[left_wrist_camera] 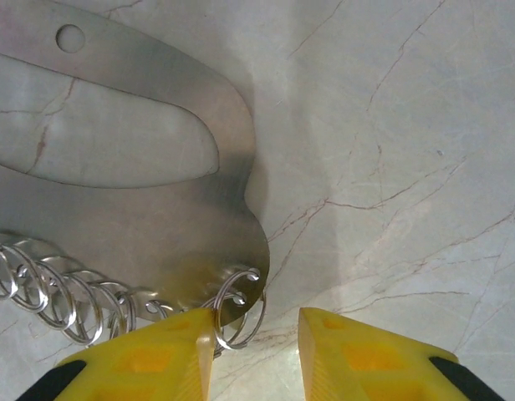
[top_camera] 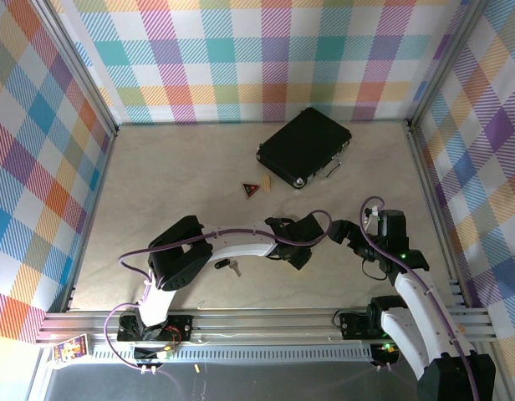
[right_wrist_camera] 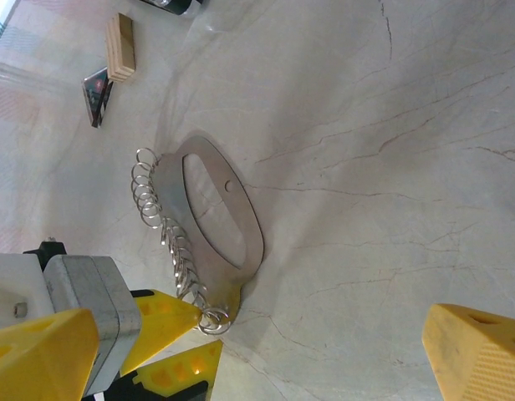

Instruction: Put the keys on the keyring

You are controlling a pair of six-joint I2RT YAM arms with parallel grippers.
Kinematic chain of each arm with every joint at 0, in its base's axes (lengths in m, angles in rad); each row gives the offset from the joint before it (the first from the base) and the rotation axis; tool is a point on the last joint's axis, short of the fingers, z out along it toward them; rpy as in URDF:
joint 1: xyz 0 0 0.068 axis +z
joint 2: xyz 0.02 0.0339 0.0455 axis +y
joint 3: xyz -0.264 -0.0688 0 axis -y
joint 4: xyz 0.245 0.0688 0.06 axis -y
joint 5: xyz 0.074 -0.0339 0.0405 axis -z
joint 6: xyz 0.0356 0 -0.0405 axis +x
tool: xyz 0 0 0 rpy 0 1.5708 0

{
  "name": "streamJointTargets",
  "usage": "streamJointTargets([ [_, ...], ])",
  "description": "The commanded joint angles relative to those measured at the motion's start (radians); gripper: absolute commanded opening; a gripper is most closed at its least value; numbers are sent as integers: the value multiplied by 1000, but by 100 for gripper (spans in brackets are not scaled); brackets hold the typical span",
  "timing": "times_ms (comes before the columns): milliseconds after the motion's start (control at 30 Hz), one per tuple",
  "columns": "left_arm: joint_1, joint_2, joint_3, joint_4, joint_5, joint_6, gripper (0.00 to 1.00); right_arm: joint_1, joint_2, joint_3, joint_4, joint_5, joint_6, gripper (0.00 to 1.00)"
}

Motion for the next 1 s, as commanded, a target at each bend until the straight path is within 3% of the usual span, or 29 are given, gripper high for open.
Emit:
streamJointTargets([
  [0, -11, 26, 26, -16, 0, 15, 32, -9, -15, 12, -17, -11, -15, 99],
  [367, -11, 42, 26, 22, -29, -3, 21, -15, -37, 15, -32, -1, -15, 99],
  [633, -10, 38, 20, 63, -25, -38, 25, -17, -57, 14, -47, 5, -19, 99],
  [967, -2, 57, 42, 56, -67, -58, 23, -20, -73, 17, -64, 11, -25, 99],
])
